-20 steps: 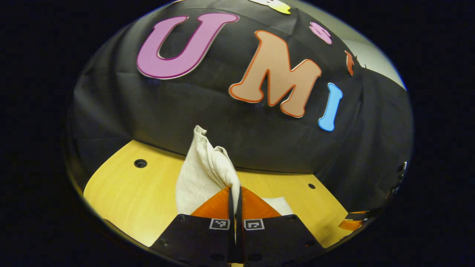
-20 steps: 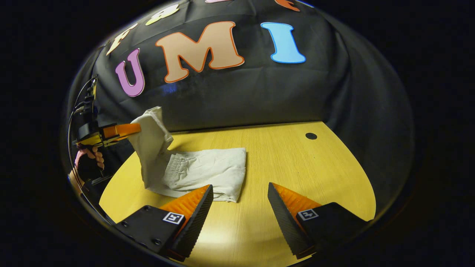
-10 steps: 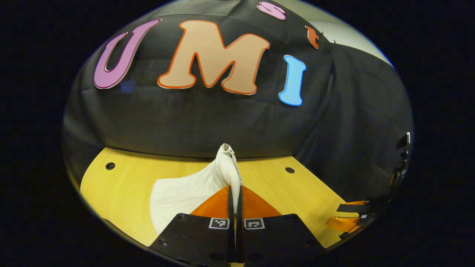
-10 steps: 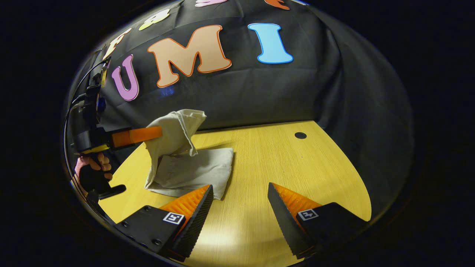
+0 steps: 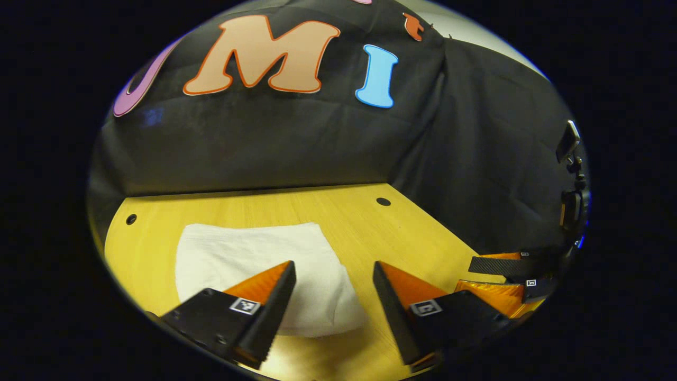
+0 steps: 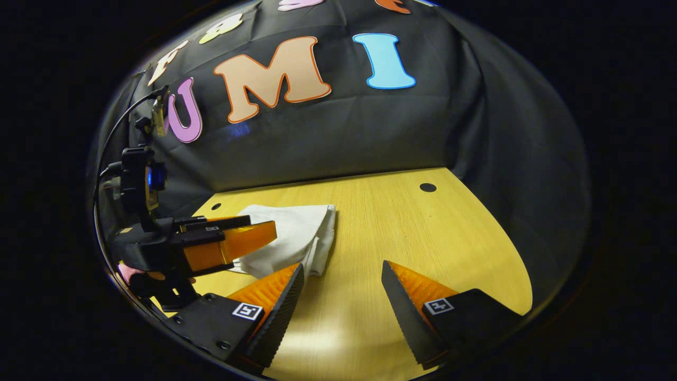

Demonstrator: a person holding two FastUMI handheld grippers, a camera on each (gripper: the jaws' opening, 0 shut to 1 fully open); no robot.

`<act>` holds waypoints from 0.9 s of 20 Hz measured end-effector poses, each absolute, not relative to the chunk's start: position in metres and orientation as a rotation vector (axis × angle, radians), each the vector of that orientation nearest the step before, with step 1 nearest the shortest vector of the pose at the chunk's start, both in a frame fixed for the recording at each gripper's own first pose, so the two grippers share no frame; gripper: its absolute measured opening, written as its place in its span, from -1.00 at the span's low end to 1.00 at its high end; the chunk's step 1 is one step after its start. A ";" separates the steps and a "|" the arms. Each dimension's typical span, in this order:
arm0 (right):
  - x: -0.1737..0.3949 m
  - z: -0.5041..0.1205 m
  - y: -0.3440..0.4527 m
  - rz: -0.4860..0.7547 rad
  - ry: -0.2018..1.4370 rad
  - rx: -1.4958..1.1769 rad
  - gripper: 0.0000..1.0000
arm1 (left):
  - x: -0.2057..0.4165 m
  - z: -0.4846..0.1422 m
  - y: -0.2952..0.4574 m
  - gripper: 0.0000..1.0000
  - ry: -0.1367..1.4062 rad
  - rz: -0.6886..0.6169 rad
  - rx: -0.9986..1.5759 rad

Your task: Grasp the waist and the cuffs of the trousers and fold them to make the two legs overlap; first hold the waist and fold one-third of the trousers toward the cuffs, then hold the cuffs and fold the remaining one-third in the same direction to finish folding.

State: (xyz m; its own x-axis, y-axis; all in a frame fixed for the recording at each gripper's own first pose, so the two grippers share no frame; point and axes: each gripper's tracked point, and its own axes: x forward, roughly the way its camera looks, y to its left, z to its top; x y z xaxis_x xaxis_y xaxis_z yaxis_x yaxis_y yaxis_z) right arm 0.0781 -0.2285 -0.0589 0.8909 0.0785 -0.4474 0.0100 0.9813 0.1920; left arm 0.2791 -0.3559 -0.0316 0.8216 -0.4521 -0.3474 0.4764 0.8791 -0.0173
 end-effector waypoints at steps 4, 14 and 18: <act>0.074 -0.049 -0.209 0.061 0.447 0.194 0.89 | 0.262 -0.011 -0.303 0.91 0.316 -0.401 0.062; 0.060 -0.013 -0.171 0.097 0.367 0.194 0.91 | 0.220 0.026 -0.169 0.91 0.236 -0.179 0.026; 0.058 -0.005 -0.169 0.087 0.351 0.173 0.79 | 0.207 0.026 -0.158 0.92 0.240 -0.173 0.006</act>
